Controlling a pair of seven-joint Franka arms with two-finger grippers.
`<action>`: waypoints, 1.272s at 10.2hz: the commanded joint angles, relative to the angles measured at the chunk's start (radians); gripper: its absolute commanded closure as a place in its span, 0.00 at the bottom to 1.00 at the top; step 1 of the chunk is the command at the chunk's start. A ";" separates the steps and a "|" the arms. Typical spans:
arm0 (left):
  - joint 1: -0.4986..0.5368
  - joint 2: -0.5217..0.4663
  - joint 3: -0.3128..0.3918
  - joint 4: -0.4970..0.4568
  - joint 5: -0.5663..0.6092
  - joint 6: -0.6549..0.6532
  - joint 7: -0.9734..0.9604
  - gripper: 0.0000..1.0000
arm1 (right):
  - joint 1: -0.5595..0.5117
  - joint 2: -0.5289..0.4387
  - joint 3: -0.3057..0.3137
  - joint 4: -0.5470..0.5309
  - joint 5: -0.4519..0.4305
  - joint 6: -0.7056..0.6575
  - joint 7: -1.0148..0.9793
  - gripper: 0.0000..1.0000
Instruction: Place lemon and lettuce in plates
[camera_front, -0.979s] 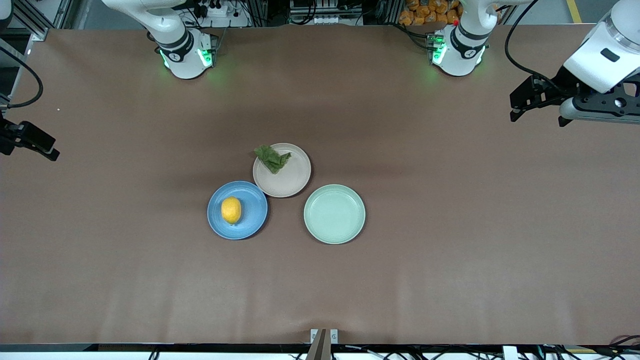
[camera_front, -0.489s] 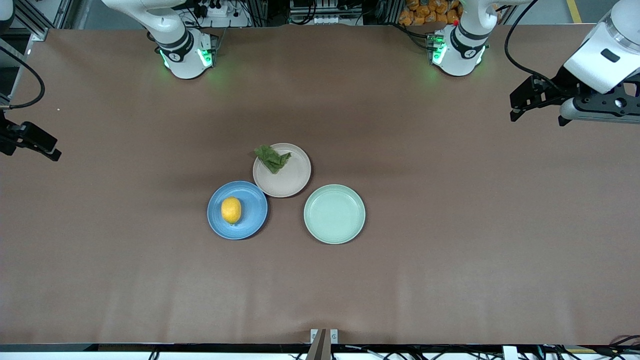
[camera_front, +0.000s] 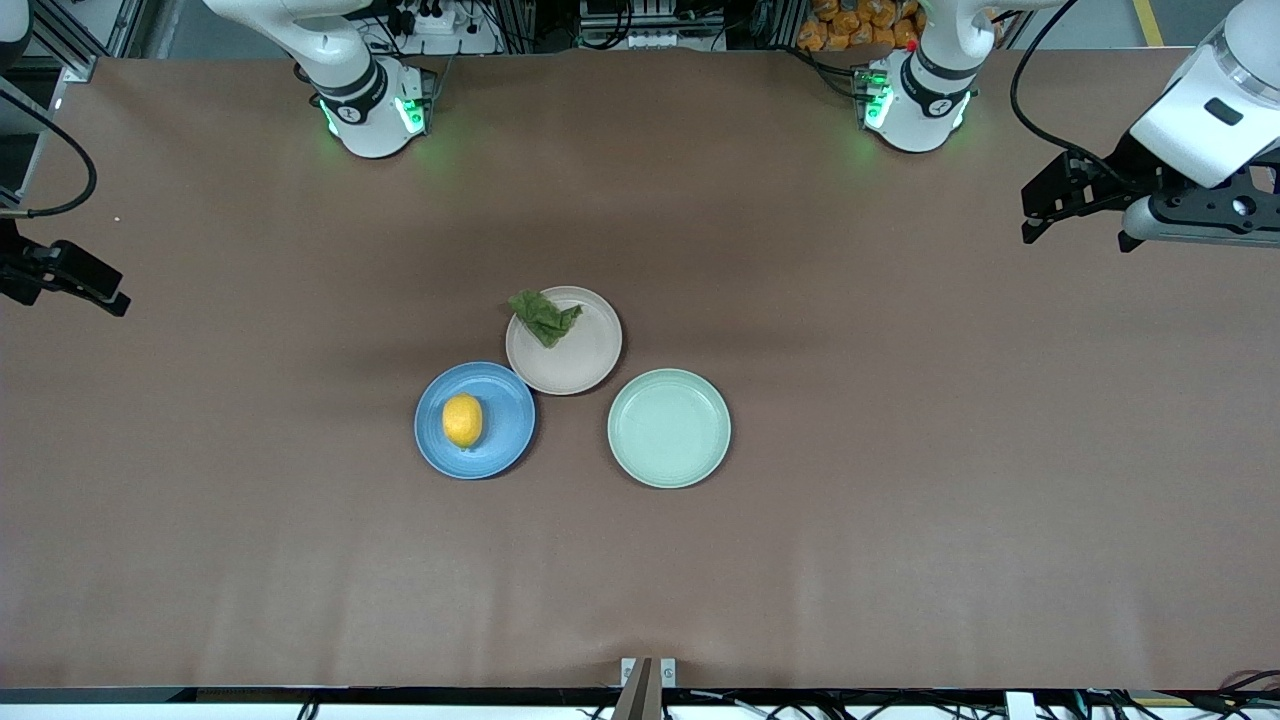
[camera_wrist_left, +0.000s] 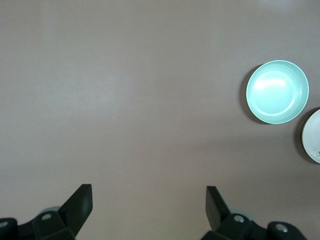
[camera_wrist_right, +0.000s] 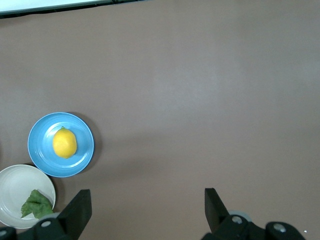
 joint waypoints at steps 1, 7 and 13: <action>0.007 -0.005 -0.003 0.007 -0.007 -0.008 -0.013 0.00 | 0.000 0.007 0.003 0.018 0.001 -0.015 -0.010 0.00; 0.007 -0.005 -0.001 0.004 -0.006 -0.008 -0.013 0.00 | -0.002 0.007 0.003 0.016 0.001 -0.015 -0.015 0.00; 0.007 -0.005 0.000 0.004 -0.007 -0.008 -0.014 0.00 | -0.006 -0.010 0.001 -0.017 0.001 -0.006 -0.016 0.00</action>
